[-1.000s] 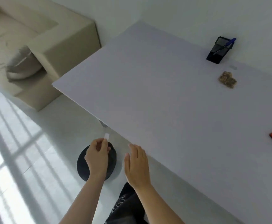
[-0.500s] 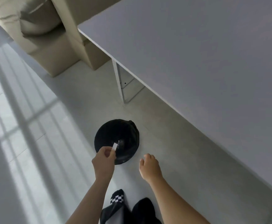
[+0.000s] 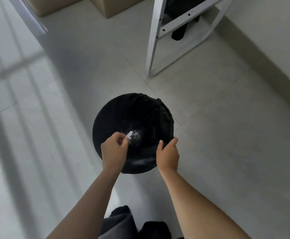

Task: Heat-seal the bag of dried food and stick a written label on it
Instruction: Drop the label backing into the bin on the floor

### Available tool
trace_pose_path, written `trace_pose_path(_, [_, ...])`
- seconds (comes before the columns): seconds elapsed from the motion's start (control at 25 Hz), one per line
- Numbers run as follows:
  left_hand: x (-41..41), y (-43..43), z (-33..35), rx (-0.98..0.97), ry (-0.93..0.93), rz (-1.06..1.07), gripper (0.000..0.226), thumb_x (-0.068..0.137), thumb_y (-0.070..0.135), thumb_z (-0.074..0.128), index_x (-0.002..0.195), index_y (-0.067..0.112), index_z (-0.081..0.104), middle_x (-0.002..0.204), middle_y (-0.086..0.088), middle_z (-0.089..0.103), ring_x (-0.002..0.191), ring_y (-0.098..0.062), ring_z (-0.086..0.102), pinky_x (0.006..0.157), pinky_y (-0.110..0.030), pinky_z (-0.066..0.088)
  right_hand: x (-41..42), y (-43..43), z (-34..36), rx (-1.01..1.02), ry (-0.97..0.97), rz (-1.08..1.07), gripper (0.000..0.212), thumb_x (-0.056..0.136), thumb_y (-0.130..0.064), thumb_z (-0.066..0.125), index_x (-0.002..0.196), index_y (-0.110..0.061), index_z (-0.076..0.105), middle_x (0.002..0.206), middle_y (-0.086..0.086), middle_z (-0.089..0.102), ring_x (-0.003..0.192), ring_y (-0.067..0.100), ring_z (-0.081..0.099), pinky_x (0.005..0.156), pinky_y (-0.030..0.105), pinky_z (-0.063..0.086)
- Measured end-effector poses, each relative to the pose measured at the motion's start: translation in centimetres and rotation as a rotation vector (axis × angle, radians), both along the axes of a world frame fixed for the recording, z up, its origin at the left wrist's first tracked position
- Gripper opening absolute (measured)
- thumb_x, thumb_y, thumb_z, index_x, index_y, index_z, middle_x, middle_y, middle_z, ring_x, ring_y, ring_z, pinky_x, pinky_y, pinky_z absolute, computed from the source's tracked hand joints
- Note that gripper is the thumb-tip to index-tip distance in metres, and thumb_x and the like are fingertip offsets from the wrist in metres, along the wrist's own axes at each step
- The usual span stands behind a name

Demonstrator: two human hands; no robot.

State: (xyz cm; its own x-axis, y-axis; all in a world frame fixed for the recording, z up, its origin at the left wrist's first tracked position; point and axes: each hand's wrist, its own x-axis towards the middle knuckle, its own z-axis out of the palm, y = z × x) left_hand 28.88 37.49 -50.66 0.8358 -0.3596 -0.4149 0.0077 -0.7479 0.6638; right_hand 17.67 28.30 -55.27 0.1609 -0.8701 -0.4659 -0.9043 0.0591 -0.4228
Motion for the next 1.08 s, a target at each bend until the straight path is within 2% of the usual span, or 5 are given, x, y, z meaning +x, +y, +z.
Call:
trace_pose_path(0.4, [0.5,-1.2,-4.4,0.201,-0.107,-0.302,0.026,0.094,0.017,0.054,0.111,0.001,0.064,0.089,-0.012,0.059,0.075,-0.023,0.057,0.067,-0.029,0.049,0.3,0.2,-1.7,-0.122,0.034,-0.028,0.017,0.092,-0.004,0.04,0.109,-0.004,0.037,0.085,0.015,0.06,0.073,0.031,0.063,0.055,0.032,0.049])
trace_pose_path(0.6, [1.3,-0.2,2.0,0.156,-0.157,-0.249,0.025,0.095,0.017,0.051,0.107,0.0,0.066,0.081,-0.004,0.056,0.069,-0.016,0.049,0.064,-0.025,0.038,0.6,0.0,2.3,0.005,0.136,0.078,0.048,0.095,-0.037,0.041,0.128,-0.003,0.028,0.102,0.019,0.06,0.088,0.036,0.063,0.06,0.034,0.044])
trace_pose_path(0.72, [1.8,0.5,9.9,0.126,-0.124,-0.241,0.023,0.094,0.015,0.05,0.09,0.001,0.069,0.075,-0.012,0.067,0.067,-0.021,0.055,0.071,-0.038,0.047,1.9,0.4,10.2,0.054,0.158,0.116,0.058,0.095,-0.048,0.034,0.13,-0.004,0.028,0.115,0.018,0.057,0.099,0.037,0.06,0.066,0.036,0.044])
trace_pose_path(0.84, [2.4,0.7,20.3,0.106,-0.135,-0.214,0.035,0.094,0.016,0.047,0.059,0.012,0.046,0.052,-0.002,0.049,0.05,-0.016,0.041,0.058,-0.035,0.04,3.6,1.0,21.5,0.046,0.054,0.158,0.049,0.097,-0.043,0.029,0.128,-0.005,0.034,0.121,0.017,0.057,0.104,0.036,0.058,0.074,0.038,0.047])
trace_pose_path(1.08, [2.1,-0.6,41.5,-0.117,-0.198,-0.262,0.026,0.091,0.013,0.048,0.073,0.0,0.062,0.069,-0.016,0.065,0.066,-0.032,0.059,0.063,-0.039,0.047,2.6,1.0,44.3,-0.138,-0.258,0.14,0.035,0.098,-0.035,0.029,0.114,-0.008,0.045,0.109,0.014,0.06,0.1,0.033,0.059,0.073,0.033,0.044])
